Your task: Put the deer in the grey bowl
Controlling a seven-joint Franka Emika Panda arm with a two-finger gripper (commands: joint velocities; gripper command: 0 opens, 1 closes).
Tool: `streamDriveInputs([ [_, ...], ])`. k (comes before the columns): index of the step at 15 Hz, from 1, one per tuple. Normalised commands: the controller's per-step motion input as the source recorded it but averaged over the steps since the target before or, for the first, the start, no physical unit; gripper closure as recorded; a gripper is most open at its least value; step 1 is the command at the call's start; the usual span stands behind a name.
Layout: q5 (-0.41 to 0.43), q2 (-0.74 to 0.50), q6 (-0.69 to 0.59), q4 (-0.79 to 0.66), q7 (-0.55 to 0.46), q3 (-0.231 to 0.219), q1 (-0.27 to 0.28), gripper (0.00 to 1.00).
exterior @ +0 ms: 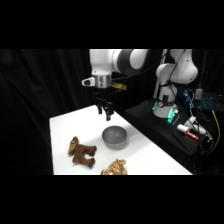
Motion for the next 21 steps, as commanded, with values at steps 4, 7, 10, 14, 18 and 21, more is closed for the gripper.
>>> streamDriveInputs([
  [4, -0.040, 0.05, -0.01, 0.09, 0.06, 0.050, -0.035, 0.00],
  [7, -0.129, 0.23, -0.03, 0.33, 0.13, 0.058, -0.013, 0.00],
  [10, -0.237, 0.37, -0.03, 0.48, 0.20, 0.041, 0.009, 0.00],
  [14, -0.282, 0.46, -0.02, 0.56, 0.23, -0.002, 0.034, 0.00],
  [18, -0.175, 0.50, -0.02, 0.62, 0.22, -0.036, 0.049, 0.00],
  [21, -0.103, 0.49, -0.04, 0.60, 0.16, -0.040, 0.057, 0.00],
])
